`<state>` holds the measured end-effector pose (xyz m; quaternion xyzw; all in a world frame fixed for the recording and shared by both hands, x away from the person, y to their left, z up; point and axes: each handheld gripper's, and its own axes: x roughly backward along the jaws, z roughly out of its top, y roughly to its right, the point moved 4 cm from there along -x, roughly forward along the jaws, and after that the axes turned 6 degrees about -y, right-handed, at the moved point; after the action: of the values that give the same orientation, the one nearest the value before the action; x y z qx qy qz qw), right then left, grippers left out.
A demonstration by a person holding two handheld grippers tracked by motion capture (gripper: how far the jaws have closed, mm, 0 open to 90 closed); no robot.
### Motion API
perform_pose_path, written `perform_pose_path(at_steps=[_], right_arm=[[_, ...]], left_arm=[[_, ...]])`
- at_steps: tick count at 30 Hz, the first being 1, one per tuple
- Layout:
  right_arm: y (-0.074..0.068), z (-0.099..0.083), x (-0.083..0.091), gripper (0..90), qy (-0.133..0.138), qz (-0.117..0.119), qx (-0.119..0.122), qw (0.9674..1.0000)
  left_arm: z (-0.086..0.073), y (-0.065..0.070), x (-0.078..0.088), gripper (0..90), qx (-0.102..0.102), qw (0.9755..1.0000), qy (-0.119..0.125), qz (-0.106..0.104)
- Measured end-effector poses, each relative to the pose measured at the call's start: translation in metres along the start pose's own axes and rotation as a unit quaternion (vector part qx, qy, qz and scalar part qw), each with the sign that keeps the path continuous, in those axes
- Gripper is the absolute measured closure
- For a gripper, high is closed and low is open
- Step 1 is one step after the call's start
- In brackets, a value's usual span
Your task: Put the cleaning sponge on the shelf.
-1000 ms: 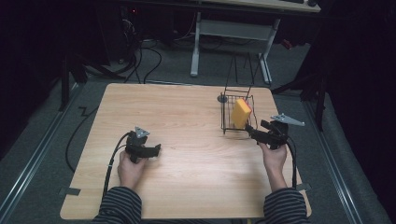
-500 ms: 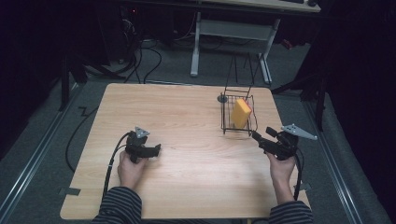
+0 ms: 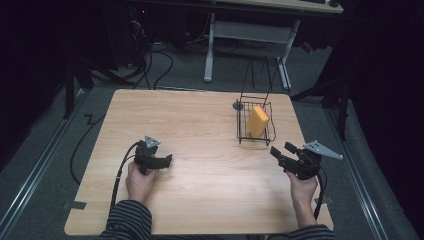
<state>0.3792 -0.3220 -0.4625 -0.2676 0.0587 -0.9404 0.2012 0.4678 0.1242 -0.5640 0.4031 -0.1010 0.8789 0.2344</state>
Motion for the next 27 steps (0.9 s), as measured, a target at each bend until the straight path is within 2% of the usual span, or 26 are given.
perform_pose_path(at_steps=[13, 27], right_arm=[[-0.010, -0.017, -0.005, 32.1, -0.005, 0.009, 0.008, 0.9999], [-0.024, -0.031, -0.024, 33.1, -0.029, 0.025, 0.015, 0.9991]], left_arm=[[0.000, 0.000, 0.000, 17.3, 0.000, 1.0000, 0.000, 0.000], [0.000, 0.000, 0.000, 17.3, 0.000, 1.0000, 0.000, 0.001]])
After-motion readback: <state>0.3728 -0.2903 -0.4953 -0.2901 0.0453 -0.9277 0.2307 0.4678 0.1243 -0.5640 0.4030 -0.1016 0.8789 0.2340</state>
